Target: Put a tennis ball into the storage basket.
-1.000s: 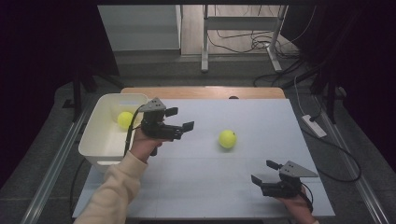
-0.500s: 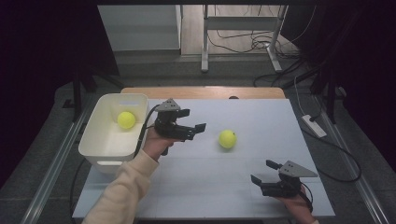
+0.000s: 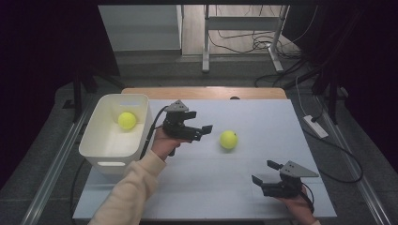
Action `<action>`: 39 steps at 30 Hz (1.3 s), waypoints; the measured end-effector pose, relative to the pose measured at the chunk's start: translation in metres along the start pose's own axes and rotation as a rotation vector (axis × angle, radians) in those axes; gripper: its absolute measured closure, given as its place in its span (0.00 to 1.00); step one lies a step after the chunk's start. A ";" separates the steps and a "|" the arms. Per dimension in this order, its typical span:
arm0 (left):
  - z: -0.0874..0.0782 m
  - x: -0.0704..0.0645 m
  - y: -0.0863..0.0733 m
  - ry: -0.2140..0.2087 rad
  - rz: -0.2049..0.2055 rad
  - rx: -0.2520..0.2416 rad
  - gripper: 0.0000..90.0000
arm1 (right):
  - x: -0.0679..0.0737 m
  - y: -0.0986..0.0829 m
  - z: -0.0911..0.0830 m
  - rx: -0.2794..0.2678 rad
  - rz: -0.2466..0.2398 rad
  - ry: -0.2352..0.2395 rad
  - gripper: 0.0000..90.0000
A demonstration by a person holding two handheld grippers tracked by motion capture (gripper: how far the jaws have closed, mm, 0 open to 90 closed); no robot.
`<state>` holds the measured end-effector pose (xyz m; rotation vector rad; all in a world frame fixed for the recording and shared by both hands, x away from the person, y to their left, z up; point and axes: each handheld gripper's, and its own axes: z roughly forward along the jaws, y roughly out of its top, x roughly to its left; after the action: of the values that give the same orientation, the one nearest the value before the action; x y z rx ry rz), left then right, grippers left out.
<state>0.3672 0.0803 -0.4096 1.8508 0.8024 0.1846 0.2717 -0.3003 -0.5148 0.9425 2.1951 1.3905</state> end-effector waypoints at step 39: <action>0.051 -0.001 -0.003 -0.005 0.013 0.096 0.09 | 0.001 -0.001 -0.002 -0.001 0.007 0.000 0.14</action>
<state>0.3899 0.0411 -0.4338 1.9464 0.8082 0.1522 0.2697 -0.3010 -0.5146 0.9503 2.1935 1.3946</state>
